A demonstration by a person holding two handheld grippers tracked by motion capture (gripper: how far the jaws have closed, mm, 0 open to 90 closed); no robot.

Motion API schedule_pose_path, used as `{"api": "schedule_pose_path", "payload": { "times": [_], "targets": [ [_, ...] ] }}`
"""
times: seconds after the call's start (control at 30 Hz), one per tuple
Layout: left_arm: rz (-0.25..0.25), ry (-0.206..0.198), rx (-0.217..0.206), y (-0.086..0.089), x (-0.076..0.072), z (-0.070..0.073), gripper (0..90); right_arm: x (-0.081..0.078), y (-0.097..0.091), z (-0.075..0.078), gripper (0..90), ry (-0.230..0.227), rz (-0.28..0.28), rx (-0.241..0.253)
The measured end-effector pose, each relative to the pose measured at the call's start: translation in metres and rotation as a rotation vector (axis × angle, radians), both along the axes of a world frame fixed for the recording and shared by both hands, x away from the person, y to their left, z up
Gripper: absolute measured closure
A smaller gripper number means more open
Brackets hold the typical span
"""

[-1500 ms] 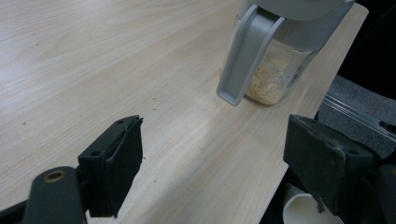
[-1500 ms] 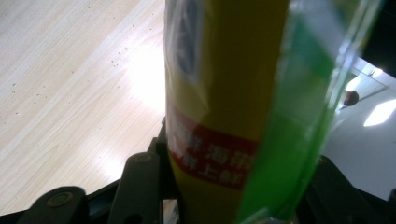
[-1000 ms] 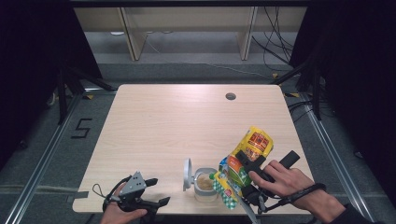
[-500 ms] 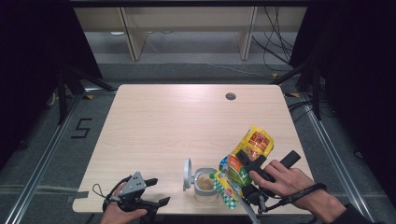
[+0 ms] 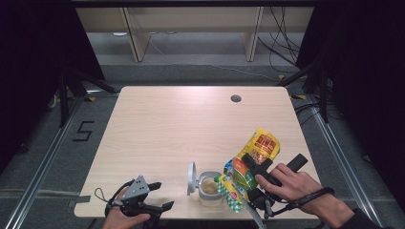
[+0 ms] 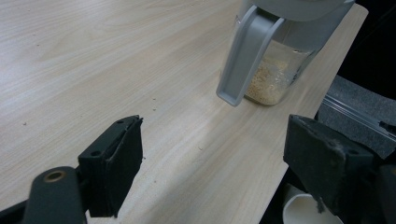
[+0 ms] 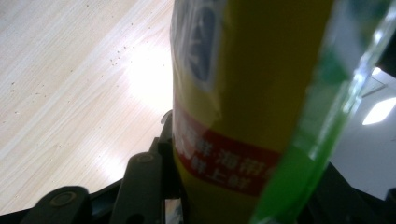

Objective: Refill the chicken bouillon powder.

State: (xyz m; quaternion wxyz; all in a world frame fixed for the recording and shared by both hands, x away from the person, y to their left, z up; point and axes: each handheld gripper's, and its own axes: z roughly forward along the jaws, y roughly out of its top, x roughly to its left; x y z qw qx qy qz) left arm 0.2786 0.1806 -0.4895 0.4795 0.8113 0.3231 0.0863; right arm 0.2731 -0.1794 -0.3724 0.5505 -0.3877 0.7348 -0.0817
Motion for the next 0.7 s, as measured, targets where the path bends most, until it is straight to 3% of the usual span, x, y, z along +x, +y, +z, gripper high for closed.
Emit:
{"api": "schedule_pose_path", "payload": {
  "times": [0.63,0.7],
  "targets": [
    [0.000,0.000,-0.001,-0.0001,0.0002,-0.0001,19.1,0.0004,-0.0006,-0.0003,61.1,-0.003,0.001,0.002],
    [-0.002,-0.002,0.002,0.0000,0.0003,-0.0001,19.1,-0.0011,-0.0015,-0.0028,61.1,0.015,-0.028,0.038]
  ]
}}
